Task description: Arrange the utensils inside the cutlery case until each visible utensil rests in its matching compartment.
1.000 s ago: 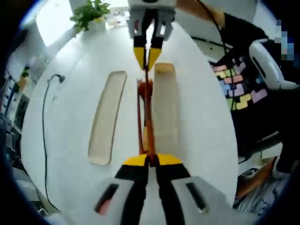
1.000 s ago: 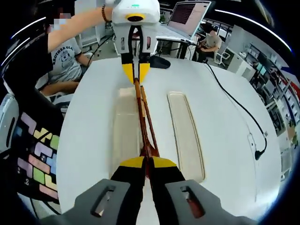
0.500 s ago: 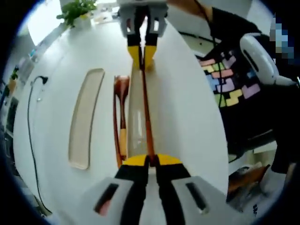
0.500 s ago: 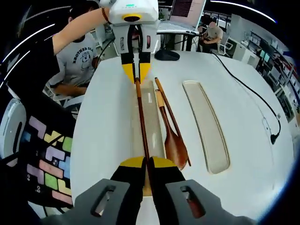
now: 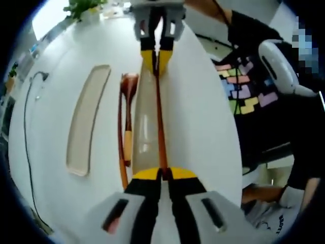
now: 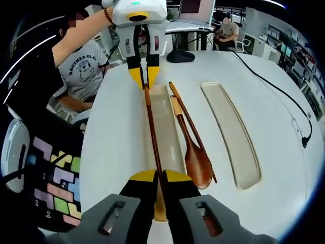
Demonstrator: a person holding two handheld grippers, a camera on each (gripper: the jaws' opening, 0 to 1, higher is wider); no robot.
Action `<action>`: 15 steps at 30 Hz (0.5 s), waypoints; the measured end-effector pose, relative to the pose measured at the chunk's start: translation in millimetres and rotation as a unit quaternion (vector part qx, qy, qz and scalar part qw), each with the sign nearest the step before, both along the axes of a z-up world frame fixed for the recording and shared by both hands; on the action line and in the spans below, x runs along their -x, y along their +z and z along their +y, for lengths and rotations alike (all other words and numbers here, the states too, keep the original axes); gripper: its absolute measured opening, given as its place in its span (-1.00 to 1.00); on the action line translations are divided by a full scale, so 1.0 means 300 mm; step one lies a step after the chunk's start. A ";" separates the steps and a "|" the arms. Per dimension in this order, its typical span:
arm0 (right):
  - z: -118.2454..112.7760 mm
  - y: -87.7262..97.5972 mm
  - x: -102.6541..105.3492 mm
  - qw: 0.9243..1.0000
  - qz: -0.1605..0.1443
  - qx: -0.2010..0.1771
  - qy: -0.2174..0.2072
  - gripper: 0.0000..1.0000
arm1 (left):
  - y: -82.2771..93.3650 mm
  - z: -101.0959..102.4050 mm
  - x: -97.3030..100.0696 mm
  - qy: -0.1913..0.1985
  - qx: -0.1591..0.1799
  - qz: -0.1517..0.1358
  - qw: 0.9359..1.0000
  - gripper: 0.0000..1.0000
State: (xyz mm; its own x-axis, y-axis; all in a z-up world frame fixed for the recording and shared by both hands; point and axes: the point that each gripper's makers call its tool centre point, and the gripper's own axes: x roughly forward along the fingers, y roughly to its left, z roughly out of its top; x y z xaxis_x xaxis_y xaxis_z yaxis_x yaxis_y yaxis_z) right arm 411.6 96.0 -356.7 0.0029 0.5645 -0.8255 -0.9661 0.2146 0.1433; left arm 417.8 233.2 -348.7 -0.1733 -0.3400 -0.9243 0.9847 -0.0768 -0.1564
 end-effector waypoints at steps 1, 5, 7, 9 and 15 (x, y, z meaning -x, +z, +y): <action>-0.001 -0.004 0.000 1.000 0.001 0.003 -0.002 -0.94 | -0.002 -0.002 -0.004 0.002 0.002 -0.002 1.000 -0.89; -0.017 -0.026 0.008 1.000 0.008 0.009 -0.003 -0.94 | -0.001 -0.012 -0.016 0.012 0.015 0.007 1.000 -0.89; -0.022 -0.028 0.012 1.000 0.011 0.009 -0.005 -0.94 | -0.007 -0.013 -0.013 0.013 0.012 0.010 1.000 -0.89; -0.026 -0.030 0.011 1.000 0.011 0.010 -0.006 -0.94 | -0.015 -0.010 -0.012 0.008 0.008 0.009 1.000 -0.89; -0.030 -0.033 0.011 1.000 0.011 0.013 0.000 -0.94 | -0.020 -0.011 -0.018 0.014 0.008 0.012 1.000 -0.88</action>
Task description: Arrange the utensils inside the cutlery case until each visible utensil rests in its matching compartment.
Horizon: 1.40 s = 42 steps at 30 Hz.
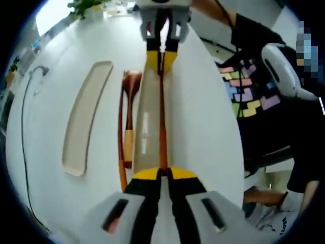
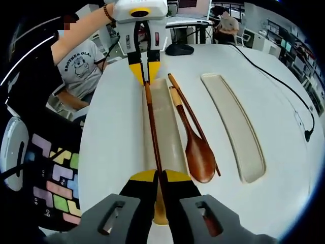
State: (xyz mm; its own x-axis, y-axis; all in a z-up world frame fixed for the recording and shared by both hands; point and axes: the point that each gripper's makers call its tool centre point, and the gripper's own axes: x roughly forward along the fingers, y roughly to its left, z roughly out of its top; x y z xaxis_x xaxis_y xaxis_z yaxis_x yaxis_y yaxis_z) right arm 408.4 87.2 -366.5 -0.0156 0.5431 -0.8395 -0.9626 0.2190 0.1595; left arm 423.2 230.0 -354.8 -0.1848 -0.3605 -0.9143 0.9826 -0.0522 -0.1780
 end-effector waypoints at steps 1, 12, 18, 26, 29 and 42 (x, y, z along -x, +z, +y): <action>0.001 -0.001 0.001 1.000 0.000 0.000 0.003 -0.94 | -0.002 0.000 0.003 0.001 -0.001 0.002 1.000 -0.88; -0.012 -0.007 0.007 1.000 0.003 0.006 -0.001 -0.93 | -0.014 -0.006 0.034 -0.001 -0.002 0.014 1.000 -0.88; -0.052 0.005 -0.002 1.000 -0.008 0.027 0.006 -0.94 | 0.012 -0.007 0.032 -0.004 0.010 0.000 1.000 -0.85; -0.025 0.108 -0.067 0.999 -0.043 0.006 0.002 -0.94 | 0.081 0.028 -0.017 0.014 0.030 -0.049 0.998 -0.85; 0.008 0.127 -0.090 0.998 -0.066 -0.007 0.023 -0.95 | 0.055 0.070 -0.051 0.035 0.000 -0.073 0.997 -0.81; 0.104 0.078 -0.214 0.995 -0.094 0.002 0.025 -0.88 | -0.023 0.100 -0.173 0.068 -0.008 -0.100 0.993 -0.64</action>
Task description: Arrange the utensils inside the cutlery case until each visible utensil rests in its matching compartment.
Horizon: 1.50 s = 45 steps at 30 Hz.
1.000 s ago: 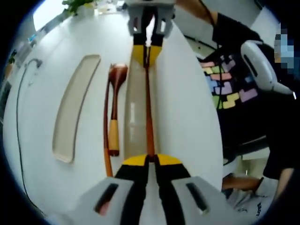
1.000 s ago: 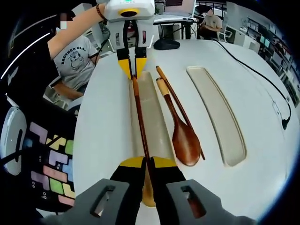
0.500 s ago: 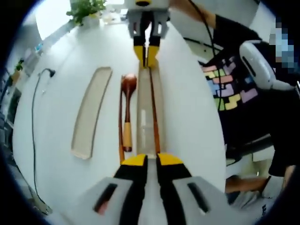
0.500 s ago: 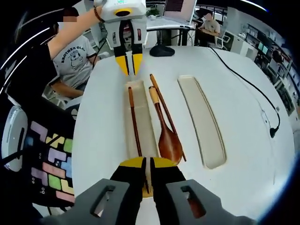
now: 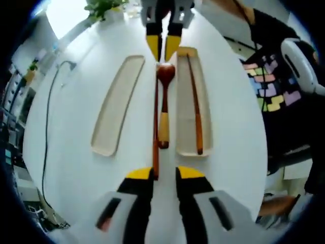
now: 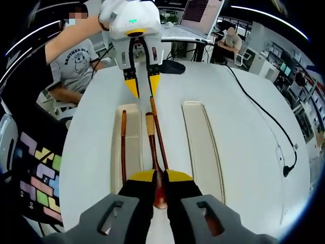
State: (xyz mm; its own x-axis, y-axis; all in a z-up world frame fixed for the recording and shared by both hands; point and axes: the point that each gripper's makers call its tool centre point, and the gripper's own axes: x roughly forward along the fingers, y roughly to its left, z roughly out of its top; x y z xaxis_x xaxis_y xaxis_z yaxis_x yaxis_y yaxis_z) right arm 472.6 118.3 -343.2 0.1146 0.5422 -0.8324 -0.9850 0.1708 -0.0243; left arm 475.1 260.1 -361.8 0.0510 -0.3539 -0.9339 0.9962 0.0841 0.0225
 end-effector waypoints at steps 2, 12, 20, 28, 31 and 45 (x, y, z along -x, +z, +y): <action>0.011 -0.014 -0.015 1.000 -0.002 0.001 0.004 -0.84 | -0.006 -0.003 -0.019 0.006 0.005 -0.003 1.000 -0.64; 0.068 -0.075 -0.026 1.000 0.014 -0.005 0.016 -0.82 | -0.036 -0.001 -0.018 0.017 -0.011 0.027 0.999 -0.66; 0.074 -0.101 -0.030 1.000 0.018 0.012 0.020 -0.81 | -0.060 0.002 -0.021 0.015 -0.021 0.028 0.999 -0.66; 0.072 -0.123 -0.041 0.999 0.031 0.009 0.013 -0.83 | -0.059 0.000 -0.032 0.021 -0.018 0.033 0.999 -0.71; 0.072 -0.120 -0.041 0.999 0.029 0.004 0.018 -0.84 | -0.061 -0.004 -0.037 0.023 -0.030 0.033 0.999 -0.76; 0.070 -0.118 -0.054 1.000 0.007 -0.014 -0.008 -0.94 | -0.064 -0.001 -0.049 0.046 -0.036 0.027 0.998 -0.86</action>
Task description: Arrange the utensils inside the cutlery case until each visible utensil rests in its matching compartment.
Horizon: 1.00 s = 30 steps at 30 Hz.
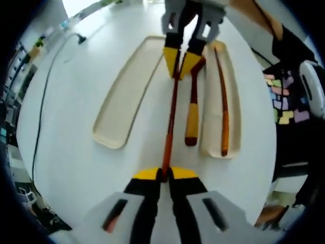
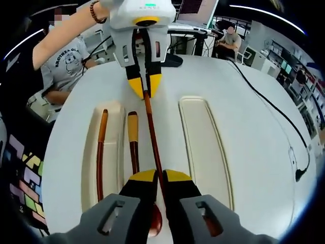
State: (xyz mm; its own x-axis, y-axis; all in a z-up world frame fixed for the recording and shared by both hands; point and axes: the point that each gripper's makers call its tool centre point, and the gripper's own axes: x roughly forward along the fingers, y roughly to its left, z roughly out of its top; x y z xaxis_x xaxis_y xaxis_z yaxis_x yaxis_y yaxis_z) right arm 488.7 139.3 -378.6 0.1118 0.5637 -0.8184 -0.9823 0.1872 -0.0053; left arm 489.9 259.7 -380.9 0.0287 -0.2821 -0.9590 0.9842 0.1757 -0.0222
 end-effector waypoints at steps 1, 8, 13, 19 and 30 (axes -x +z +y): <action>0.002 -0.001 0.002 1.000 -0.007 0.002 0.003 -0.94 | -0.001 -0.001 0.001 -0.002 -0.004 -0.003 1.000 -0.86; 0.004 -0.004 0.005 1.000 -0.026 0.008 0.013 -0.94 | -0.002 0.005 -0.001 0.050 -0.022 -0.017 0.998 -0.86; 0.006 -0.004 0.008 0.999 -0.039 -0.013 0.007 -0.94 | 0.000 0.009 0.003 0.024 0.005 -0.046 0.999 -0.87; 0.009 -0.006 0.007 0.999 -0.036 -0.028 0.012 -0.94 | 0.002 0.015 -0.003 0.032 0.039 -0.036 0.998 -0.88; 0.003 0.012 -0.013 0.998 -0.060 -0.031 0.012 -0.94 | 0.059 0.003 -0.026 0.006 0.038 -0.065 0.997 -0.88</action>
State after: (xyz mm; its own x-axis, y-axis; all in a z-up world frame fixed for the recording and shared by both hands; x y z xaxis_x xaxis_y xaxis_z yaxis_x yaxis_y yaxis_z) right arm 492.6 140.2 -375.0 0.1921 0.6159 -0.7641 -0.9796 0.1672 -0.1115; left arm 497.9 260.7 -363.3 0.1550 -0.3533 -0.9226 0.9776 0.1897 0.0916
